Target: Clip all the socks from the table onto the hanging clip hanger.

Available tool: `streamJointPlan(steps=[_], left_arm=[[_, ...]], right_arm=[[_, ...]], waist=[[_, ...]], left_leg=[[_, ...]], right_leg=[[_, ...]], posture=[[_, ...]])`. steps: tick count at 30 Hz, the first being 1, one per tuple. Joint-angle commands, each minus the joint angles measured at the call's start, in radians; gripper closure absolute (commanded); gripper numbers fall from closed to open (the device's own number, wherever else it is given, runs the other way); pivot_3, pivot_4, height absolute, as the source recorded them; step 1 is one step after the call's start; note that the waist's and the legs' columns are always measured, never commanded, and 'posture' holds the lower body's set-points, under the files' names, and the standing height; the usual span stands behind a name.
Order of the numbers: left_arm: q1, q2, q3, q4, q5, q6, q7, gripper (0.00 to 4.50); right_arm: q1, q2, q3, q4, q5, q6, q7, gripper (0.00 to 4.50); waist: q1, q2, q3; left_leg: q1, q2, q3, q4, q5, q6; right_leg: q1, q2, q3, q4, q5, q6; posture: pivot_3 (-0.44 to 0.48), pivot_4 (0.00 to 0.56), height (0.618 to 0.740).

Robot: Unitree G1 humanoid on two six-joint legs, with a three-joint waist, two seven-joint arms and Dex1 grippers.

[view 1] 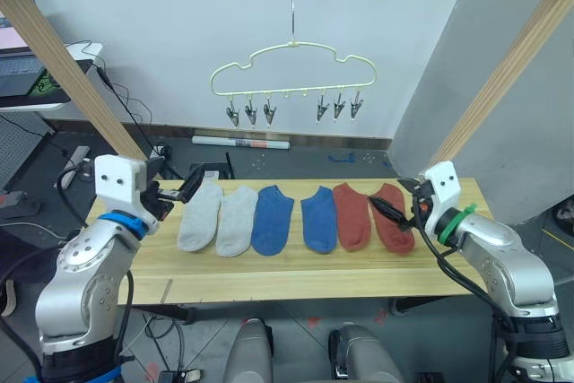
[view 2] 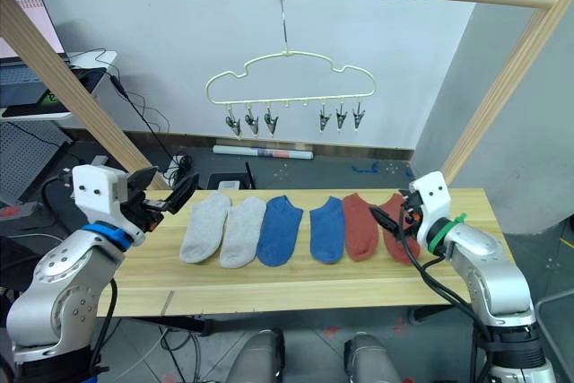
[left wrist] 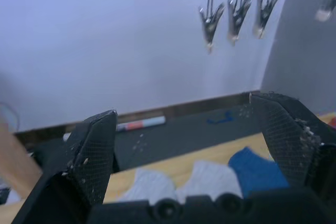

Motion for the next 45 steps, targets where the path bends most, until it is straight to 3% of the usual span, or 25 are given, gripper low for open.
streamJointPlan(steps=[1,6,17,26,30,45], left_arm=[[-0.065,-0.026,-0.016,-0.017,-0.022,-0.004,0.023,0.38],[-0.143,-0.055,-0.071,0.016,0.014,-0.009,0.051,1.77],[-0.309,-0.171,-0.131,0.241,0.124,-0.176,0.115,1.77],[-0.448,-0.223,-0.159,0.478,0.181,-0.362,0.079,1.77],[-0.474,-0.237,-0.173,0.515,0.193,-0.382,0.074,2.58],[-0.536,-0.226,-0.166,0.547,0.218,-0.425,0.087,2.58]], right_arm=[[-0.078,0.010,0.012,-0.055,0.092,0.007,0.067,0.00],[-0.189,0.061,0.042,-0.062,0.157,0.027,0.076,0.00],[-0.348,0.147,0.080,0.008,0.210,0.005,0.105,0.00],[-0.405,0.169,0.099,0.076,0.176,-0.043,0.097,0.00],[-0.401,0.170,0.101,0.064,0.180,-0.038,0.089,0.00],[-0.401,0.181,0.091,0.026,0.200,-0.018,0.052,0.00]], waist=[[0.000,-0.001,0.001],[-0.001,-0.002,0.003],[-0.001,-0.002,0.016],[-0.001,-0.002,0.047],[-0.004,-0.003,0.058],[-0.020,-0.003,0.081]], left_leg=[[0.000,0.000,0.000,0.000,0.000,0.000],[0.000,0.001,-0.002,0.000,0.000,0.000],[-0.001,0.000,-0.002,0.001,0.000,0.000],[-0.002,0.000,-0.002,0.001,0.000,0.000],[-0.003,0.000,-0.002,0.001,0.000,0.000],[-0.004,0.000,-0.003,0.000,0.000,-0.001]], right_leg=[[0.000,0.000,0.000,0.000,0.000,0.000],[0.000,0.001,-0.001,0.001,0.000,0.000],[0.000,0.001,-0.001,0.001,0.001,0.001],[-0.001,0.001,-0.002,0.001,0.001,0.002],[-0.001,0.001,-0.002,0.001,0.002,0.003],[-0.001,0.001,-0.003,0.001,0.002,0.005]], posture=[[0.080,0.213,0.740],[0.067,0.224,0.740],[0.052,0.252,0.740],[0.043,0.290,0.740],[0.031,0.300,0.740],[0.017,0.307,0.740]])
